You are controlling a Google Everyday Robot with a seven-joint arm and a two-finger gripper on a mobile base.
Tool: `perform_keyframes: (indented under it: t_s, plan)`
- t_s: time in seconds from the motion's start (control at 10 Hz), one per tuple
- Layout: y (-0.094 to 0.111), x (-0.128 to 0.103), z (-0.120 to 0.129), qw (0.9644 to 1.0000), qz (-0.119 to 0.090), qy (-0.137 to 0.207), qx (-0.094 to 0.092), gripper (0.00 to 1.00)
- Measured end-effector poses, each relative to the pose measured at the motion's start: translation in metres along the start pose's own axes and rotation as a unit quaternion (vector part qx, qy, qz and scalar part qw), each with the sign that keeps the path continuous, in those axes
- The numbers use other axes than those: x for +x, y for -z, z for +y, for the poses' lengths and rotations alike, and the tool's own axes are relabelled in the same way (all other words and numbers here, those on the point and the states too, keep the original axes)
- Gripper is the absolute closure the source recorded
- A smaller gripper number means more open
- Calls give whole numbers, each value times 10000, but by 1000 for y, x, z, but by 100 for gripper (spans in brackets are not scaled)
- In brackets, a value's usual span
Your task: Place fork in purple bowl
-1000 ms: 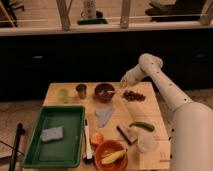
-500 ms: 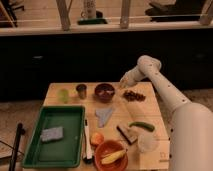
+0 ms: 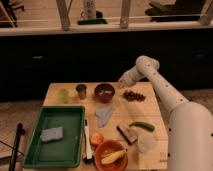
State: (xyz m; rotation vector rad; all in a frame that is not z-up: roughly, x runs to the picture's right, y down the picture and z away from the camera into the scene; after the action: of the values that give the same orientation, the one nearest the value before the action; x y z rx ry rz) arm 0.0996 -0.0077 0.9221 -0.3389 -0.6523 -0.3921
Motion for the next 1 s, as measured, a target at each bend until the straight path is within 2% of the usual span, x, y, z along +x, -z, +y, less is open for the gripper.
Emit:
perform_keyframes:
  t_s: [0.3,1.0]
  plan:
    - [-9,-15,-9,9996,-124,210,-115,100]
    - [-21,-43,-18,9972,-359,615,-235,100]
